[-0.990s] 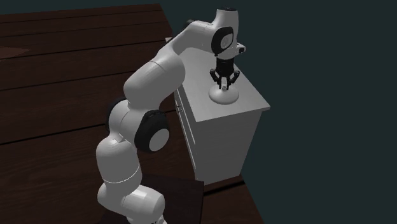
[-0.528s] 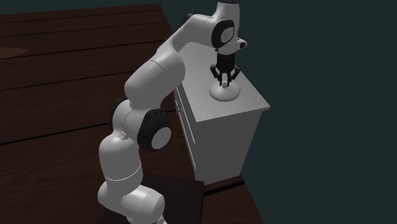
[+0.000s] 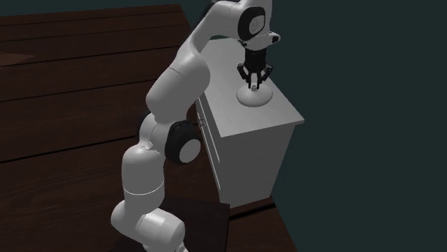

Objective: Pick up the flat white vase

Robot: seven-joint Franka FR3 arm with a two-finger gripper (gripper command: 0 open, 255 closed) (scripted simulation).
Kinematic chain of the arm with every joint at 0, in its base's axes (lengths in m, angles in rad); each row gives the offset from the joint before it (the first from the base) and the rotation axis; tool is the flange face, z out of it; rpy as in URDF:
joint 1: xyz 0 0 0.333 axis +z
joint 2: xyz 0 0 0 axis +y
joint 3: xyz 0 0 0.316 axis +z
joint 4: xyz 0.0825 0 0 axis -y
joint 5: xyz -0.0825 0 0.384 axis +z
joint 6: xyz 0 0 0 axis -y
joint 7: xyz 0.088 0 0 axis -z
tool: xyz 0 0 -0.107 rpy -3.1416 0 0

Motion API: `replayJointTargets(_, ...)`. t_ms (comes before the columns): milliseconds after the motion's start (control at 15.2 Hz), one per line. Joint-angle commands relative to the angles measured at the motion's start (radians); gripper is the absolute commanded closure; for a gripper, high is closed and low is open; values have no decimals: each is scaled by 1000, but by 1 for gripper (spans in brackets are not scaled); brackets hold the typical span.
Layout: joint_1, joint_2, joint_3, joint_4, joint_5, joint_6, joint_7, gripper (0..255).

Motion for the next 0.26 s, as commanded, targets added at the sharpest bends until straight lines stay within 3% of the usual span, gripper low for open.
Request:
replayJointTargets(0,-28,51,-1,114,25,-64,-6,255)
replayJointTargets(66,-51,89,1,193,44,-106,-9,255)
replayJointTargets(198,-56,96,2,207,47,-113,-9,255)
